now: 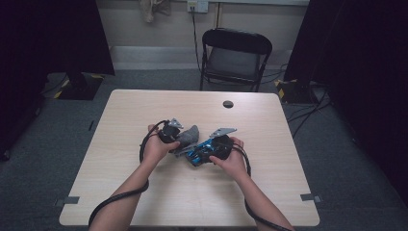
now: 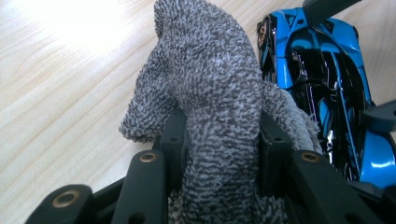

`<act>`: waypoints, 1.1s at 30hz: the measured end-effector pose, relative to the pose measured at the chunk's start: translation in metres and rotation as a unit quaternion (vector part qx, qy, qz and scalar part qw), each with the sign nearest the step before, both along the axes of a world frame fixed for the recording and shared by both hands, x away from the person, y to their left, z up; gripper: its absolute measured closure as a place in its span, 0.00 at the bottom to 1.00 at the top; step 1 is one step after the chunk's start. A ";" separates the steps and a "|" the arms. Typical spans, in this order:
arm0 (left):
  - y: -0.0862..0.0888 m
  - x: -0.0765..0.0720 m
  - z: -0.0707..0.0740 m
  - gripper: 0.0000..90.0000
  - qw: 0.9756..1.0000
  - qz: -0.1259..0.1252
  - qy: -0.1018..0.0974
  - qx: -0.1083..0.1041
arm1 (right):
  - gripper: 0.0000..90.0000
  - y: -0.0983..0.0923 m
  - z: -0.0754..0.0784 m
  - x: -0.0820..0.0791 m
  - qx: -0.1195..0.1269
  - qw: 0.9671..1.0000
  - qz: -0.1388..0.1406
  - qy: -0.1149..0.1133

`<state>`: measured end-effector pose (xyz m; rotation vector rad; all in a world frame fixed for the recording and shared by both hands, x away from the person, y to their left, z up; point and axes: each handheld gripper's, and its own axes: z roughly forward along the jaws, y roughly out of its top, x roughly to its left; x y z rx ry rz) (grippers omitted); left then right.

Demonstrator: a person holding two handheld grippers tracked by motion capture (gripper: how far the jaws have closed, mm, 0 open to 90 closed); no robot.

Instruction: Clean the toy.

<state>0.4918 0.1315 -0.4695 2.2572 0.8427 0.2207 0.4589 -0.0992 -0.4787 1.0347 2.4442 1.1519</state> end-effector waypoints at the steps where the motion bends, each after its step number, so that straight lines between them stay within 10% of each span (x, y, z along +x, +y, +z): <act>1: 0.001 -0.001 0.000 0.69 1.000 0.001 -0.001 0.001 | 0.16 0.000 0.000 0.000 0.000 1.000 0.000 0.000; 15: 0.007 0.001 0.012 0.69 1.000 0.013 -0.008 0.005 | 0.16 -0.001 -0.001 0.000 0.002 1.000 0.002 -0.002; 33: -0.065 0.047 0.000 0.68 0.999 0.026 -0.036 -0.022 | 0.16 -0.002 -0.002 -0.001 0.005 1.000 0.006 -0.007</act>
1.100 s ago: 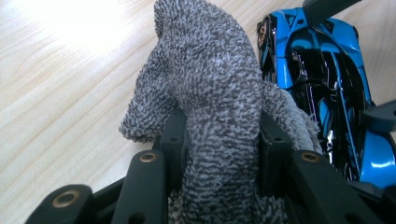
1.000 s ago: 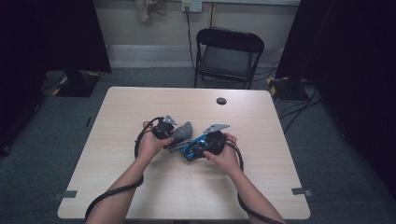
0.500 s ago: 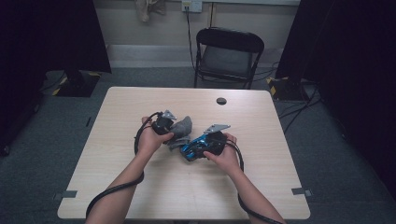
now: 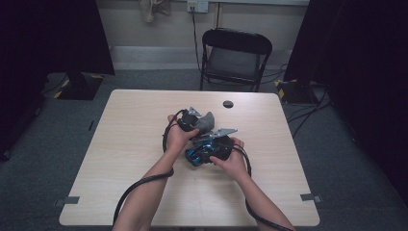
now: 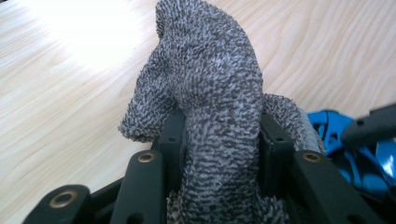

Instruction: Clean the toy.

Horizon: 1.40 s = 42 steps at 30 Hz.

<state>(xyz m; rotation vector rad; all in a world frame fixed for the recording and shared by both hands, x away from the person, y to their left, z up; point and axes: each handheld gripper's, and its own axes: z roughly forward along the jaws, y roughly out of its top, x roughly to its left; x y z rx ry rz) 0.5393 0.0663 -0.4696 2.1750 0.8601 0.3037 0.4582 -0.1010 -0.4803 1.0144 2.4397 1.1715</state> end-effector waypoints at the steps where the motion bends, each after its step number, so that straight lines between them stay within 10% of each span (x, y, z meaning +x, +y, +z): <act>1: -0.002 0.000 -0.003 0.68 1.000 0.000 0.000 -0.002 | 0.16 0.000 0.000 0.000 0.001 1.000 0.000 -0.001; 17: 0.034 -0.026 0.000 0.69 0.999 -0.025 0.033 0.030 | 0.16 0.000 0.000 0.000 0.001 1.000 -0.001 -0.001; 42: 0.085 -0.063 0.005 0.69 0.999 -0.028 0.030 0.030 | 0.16 0.000 0.001 0.000 -0.002 1.000 0.000 0.002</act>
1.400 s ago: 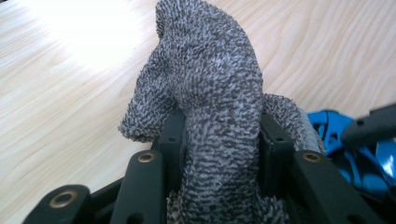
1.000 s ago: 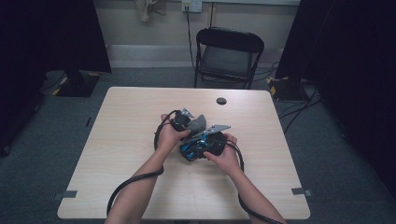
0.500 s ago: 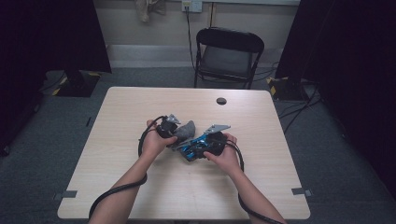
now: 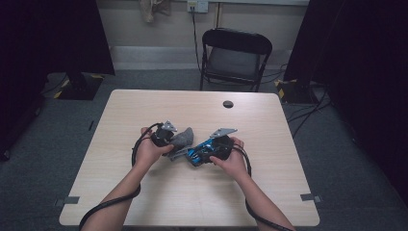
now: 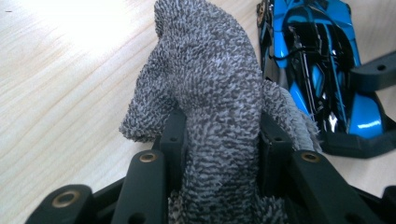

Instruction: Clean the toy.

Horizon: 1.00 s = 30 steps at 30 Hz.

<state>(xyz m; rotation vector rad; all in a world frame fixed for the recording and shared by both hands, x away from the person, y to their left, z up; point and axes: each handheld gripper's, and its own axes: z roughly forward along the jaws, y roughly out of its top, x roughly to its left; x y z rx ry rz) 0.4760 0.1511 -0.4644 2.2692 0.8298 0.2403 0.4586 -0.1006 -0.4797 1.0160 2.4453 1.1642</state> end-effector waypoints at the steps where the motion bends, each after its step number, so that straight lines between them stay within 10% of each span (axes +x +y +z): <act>1: 0.001 -0.001 0.001 0.69 1.000 -0.001 -0.003 0.000 | 0.16 0.000 0.000 0.000 0.000 1.000 0.000 0.000; 17: 0.008 -0.010 0.023 0.69 1.000 -0.011 -0.020 -0.009 | 0.18 -0.004 0.004 0.002 -0.024 1.000 0.007 0.016; 30: -0.022 -0.019 0.050 0.69 0.998 -0.050 -0.031 -0.020 | 0.17 -0.040 0.013 0.000 -0.030 0.999 0.001 0.026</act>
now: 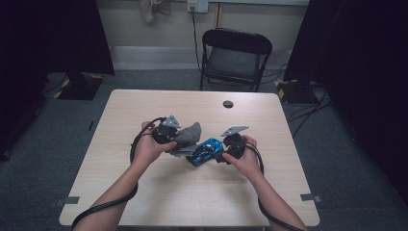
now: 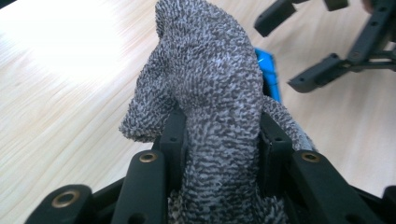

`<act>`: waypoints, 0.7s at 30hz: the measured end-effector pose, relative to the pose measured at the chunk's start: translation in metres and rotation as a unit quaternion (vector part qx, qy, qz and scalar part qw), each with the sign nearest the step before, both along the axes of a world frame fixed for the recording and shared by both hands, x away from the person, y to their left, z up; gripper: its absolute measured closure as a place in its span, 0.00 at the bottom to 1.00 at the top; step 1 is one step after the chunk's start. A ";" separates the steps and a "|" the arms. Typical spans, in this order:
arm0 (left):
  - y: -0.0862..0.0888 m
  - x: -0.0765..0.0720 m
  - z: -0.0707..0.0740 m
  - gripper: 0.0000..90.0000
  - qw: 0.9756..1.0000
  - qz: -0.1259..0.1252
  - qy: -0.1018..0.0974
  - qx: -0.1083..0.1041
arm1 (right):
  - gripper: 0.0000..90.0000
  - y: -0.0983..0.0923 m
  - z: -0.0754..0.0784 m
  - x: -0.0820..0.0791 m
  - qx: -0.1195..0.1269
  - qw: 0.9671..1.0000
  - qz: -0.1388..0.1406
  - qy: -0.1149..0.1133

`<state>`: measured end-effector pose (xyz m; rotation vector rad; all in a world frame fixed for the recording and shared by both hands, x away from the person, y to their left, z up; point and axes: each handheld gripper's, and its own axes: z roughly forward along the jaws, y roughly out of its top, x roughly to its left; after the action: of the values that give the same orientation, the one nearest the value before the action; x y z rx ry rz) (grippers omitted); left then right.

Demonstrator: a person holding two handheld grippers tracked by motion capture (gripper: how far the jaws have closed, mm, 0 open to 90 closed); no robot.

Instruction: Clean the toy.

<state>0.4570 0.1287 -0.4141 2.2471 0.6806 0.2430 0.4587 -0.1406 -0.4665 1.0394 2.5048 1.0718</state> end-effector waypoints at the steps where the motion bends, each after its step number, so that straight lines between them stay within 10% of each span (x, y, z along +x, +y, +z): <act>1: -0.006 -0.002 0.001 0.69 1.000 -0.007 0.001 0.001 | 0.17 -0.003 0.000 0.000 0.000 1.000 -0.002 -0.001; 21: -0.103 -0.027 -0.011 0.69 0.993 -0.116 0.019 -0.005 | 0.18 -0.083 -0.015 -0.010 0.001 0.998 -0.070 -0.004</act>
<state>0.4296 0.0257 -0.4246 2.3017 0.4344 0.0827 0.4484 -0.2235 -0.4814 1.1899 2.3850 1.0367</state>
